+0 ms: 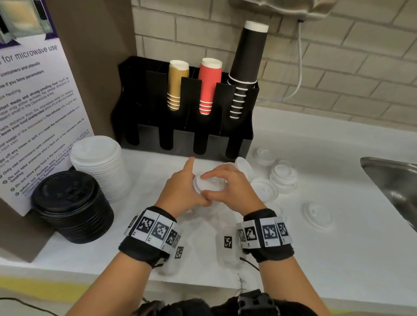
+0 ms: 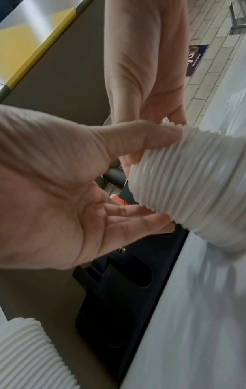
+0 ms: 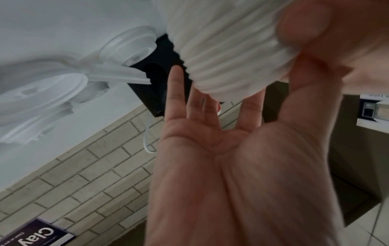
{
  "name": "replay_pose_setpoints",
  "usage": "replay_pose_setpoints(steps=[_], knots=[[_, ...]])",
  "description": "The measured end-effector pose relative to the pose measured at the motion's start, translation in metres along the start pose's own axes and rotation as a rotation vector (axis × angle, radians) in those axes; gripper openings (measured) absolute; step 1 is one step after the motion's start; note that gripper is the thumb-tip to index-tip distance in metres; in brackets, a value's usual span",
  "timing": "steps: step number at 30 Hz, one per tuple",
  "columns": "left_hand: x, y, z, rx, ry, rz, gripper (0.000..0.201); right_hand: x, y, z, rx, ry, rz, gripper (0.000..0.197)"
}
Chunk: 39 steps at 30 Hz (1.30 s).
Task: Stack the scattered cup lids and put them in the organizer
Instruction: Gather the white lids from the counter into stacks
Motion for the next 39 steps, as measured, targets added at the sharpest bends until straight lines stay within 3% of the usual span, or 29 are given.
replay_pose_setpoints(steps=[4,5,8,10,13,16,19,22,24,27,30,35,39], knots=[[0.001,0.0,0.004,0.038,0.029,-0.043,0.057,0.004,-0.002,0.006,0.022,0.068,-0.028,0.038],[0.002,0.0,0.004,0.046,0.028,-0.046,0.051,0.005,-0.002,0.009,0.022,0.108,-0.049,0.036],[0.001,-0.001,0.007,0.037,0.032,-0.014,0.067,0.001,0.004,0.021,0.039,0.209,-0.08,0.023],[0.001,0.0,0.007,0.035,0.045,-0.006,0.065,-0.007,0.017,0.04,0.17,0.075,-0.034,0.024],[0.001,0.0,0.006,0.015,0.048,-0.015,0.059,-0.002,0.029,0.069,0.394,-0.297,-0.255,0.043],[0.001,0.0,0.006,-0.003,0.056,-0.015,0.061,0.002,0.032,0.08,0.413,-0.395,-0.408,0.045],[0.001,0.0,0.006,-0.003,0.058,-0.013,0.06,-0.021,0.033,0.074,0.352,-0.265,-0.19,0.045],[0.001,0.0,0.005,-0.001,0.093,0.004,0.07,-0.053,0.026,0.061,0.274,0.039,0.14,0.036],[0.0,0.0,0.004,-0.008,0.11,0.01,0.075,-0.066,0.018,0.052,0.228,0.255,0.242,0.03],[0.0,-0.001,0.005,-0.002,0.124,0.007,0.072,-0.06,0.009,0.037,0.17,0.583,0.174,0.031],[0.0,-0.002,0.007,0.02,0.133,0.011,0.064,-0.038,0.003,0.031,0.19,0.706,0.025,0.029],[0.0,-0.002,0.006,0.028,0.137,0.02,0.068,-0.02,-0.005,0.034,0.199,0.466,-0.035,0.037],[-0.001,-0.003,0.003,-0.016,0.118,0.038,0.088,-0.013,-0.006,0.029,0.172,0.343,-0.067,0.046]])
Point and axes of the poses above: each hand's wrist, its own y-axis towards the middle knuckle, its own x-axis out of the palm, z = x × y, the point moved 6 cm from there along y, towards the middle knuckle, and after that the axes turned 14 degrees about -y, right-handed, at the moved point
